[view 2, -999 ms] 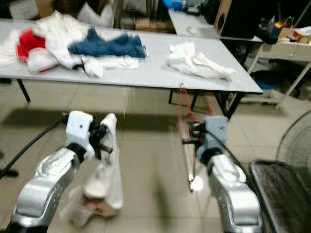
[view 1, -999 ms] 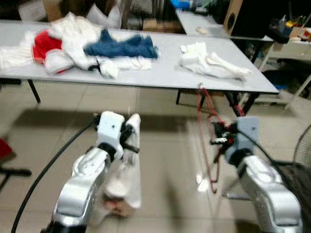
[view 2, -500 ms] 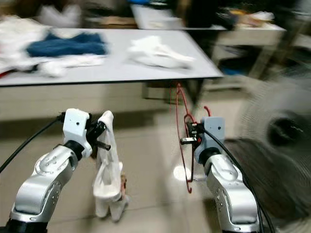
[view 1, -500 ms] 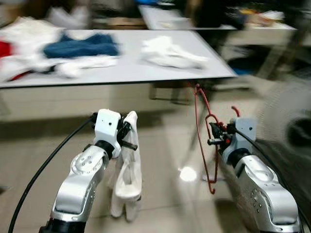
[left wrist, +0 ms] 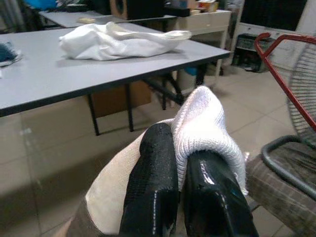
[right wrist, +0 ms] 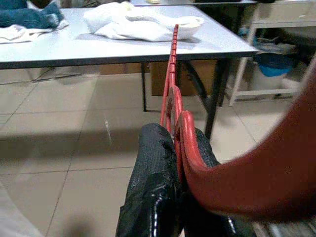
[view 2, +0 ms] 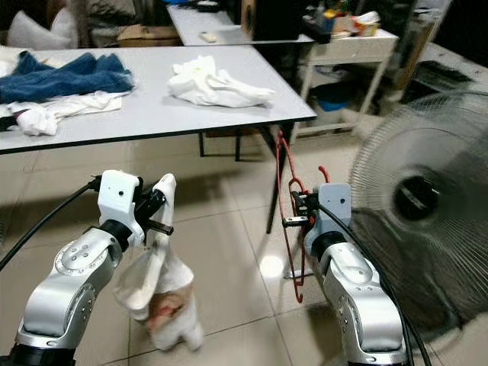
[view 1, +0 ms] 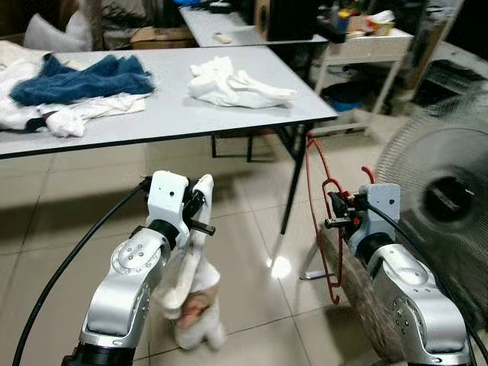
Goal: Hang hanger
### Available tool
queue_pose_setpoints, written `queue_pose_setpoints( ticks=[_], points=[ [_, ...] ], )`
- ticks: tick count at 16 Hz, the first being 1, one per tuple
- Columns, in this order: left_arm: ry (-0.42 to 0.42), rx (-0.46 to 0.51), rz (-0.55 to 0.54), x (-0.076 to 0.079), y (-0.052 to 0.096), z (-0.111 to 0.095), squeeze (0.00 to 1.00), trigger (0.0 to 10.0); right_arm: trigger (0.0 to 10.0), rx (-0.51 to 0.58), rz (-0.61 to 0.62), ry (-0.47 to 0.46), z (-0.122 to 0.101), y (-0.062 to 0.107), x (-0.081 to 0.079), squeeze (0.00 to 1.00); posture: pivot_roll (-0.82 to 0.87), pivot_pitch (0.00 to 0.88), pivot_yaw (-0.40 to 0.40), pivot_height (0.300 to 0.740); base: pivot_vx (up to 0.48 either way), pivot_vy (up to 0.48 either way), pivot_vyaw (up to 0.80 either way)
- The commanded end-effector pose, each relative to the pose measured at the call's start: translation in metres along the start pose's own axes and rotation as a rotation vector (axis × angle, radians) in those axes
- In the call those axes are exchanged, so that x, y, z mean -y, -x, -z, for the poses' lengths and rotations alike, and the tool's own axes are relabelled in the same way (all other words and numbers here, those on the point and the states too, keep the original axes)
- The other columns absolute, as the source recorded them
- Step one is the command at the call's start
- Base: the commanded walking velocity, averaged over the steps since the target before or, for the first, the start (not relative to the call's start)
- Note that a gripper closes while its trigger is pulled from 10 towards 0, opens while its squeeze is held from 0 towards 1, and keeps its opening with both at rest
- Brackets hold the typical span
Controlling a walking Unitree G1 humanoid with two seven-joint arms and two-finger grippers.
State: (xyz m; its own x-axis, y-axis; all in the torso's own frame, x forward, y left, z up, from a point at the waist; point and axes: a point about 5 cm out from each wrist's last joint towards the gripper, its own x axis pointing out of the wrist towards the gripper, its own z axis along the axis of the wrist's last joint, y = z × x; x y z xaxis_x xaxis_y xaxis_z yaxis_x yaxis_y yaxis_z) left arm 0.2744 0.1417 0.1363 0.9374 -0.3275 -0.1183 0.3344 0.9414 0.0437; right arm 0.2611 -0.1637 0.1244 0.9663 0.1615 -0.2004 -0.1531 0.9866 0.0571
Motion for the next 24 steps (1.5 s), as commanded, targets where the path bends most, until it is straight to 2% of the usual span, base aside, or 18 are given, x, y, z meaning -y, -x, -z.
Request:
queue_pose_setpoints(
  ticks=[1, 14, 17, 24],
  points=[
    [-0.004, 0.022, 0.004, -0.0009, -0.0037, -0.0069, 0.00, 10.0, 10.0, 0.019, 0.003, 0.016, -0.0046, -0.0023, -0.0003, 0.00, -0.12, 0.000, -0.029, 0.740, 0.349, 0.000, 0.00],
    [0.000, 0.025, 0.014, -0.0001, -0.0060, -0.0076, 0.00, 10.0, 10.0, 0.022, -0.006, 0.021, -0.0046, -0.0034, -0.0025, 0.00, -0.12, 0.000, -0.025, 0.740, 0.348, 0.000, 0.00],
    [0.000, 0.024, 0.015, -0.0007, -0.0055, -0.0074, 0.00, 10.0, 10.0, 0.022, -0.009, 0.019, -0.0043, -0.0033, -0.0033, 0.00, -0.12, 0.000, -0.026, 0.740, 0.351, 0.000, -0.61],
    [-0.003, 0.024, 0.022, 0.0002, -0.0046, -0.0072, 0.00, 10.0, 10.0, 0.027, -0.017, 0.019, -0.0043, -0.0039, -0.0042, 0.00, -0.11, 0.000, -0.031, 0.740, 0.351, 0.000, 0.00]
  ],
)
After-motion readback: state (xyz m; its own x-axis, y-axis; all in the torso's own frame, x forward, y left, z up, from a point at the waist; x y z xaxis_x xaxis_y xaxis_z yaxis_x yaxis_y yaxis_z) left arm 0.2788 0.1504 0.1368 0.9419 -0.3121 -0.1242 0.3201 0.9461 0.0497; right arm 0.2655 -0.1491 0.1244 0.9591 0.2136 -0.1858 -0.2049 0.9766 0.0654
